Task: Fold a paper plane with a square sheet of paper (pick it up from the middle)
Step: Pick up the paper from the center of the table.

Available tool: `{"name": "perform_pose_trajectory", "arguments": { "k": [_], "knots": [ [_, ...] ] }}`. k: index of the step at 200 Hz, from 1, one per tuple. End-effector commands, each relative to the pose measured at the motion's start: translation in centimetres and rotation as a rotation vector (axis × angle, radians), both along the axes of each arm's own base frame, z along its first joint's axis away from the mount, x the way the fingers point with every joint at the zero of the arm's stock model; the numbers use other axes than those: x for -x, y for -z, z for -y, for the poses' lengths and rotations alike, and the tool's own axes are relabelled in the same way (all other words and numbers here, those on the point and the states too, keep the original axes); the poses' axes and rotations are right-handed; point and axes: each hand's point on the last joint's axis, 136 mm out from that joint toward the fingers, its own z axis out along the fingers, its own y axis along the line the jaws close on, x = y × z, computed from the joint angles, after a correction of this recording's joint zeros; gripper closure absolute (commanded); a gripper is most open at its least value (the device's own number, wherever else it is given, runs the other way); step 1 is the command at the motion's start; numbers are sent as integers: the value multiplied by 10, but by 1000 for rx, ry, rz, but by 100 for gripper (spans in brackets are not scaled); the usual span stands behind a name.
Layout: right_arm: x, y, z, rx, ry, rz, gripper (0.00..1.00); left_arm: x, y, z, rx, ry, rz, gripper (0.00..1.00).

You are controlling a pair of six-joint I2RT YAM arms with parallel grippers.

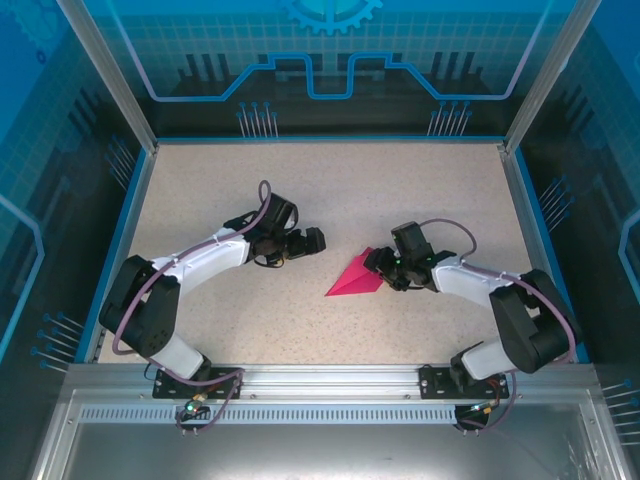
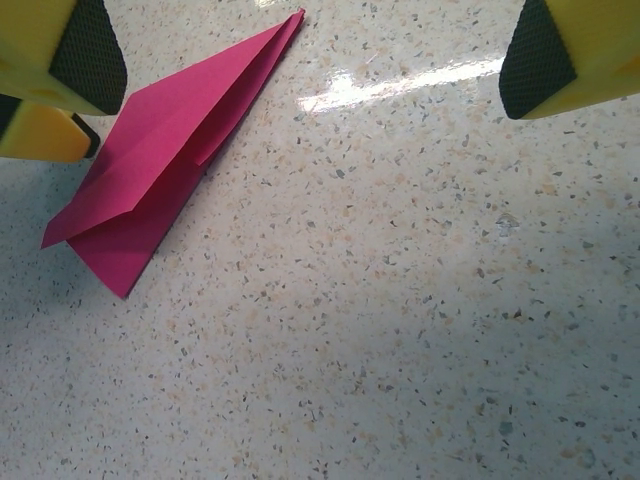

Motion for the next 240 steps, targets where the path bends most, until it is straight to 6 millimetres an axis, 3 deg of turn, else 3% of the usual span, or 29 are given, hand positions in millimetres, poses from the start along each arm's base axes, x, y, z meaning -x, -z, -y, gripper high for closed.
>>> {"name": "perform_pose_trajectory", "arguments": {
  "k": [1,57,126,185,209,240],
  "knots": [
    [-19,-13,-14,-62,-7,49,47,-2,-6,1,29,-14,0,1],
    [-25,-4,-26,-82,-42,34,52,-2,-2,2,39,-16,-22,1],
    [-27,-11,-47,-137,-94,86,56,-5,1,-1,39,-27,-40,1],
    [-21,6,-58,-117,-94,49,72,-6,0,-3,72,-60,-65,1],
    [-27,-6,-57,-113,-97,92,84,-6,-1,-1,139,-65,-96,1],
    [-36,-45,-58,-153,-151,209,89,-1,-14,12,261,-8,-109,1]
  ]
}}
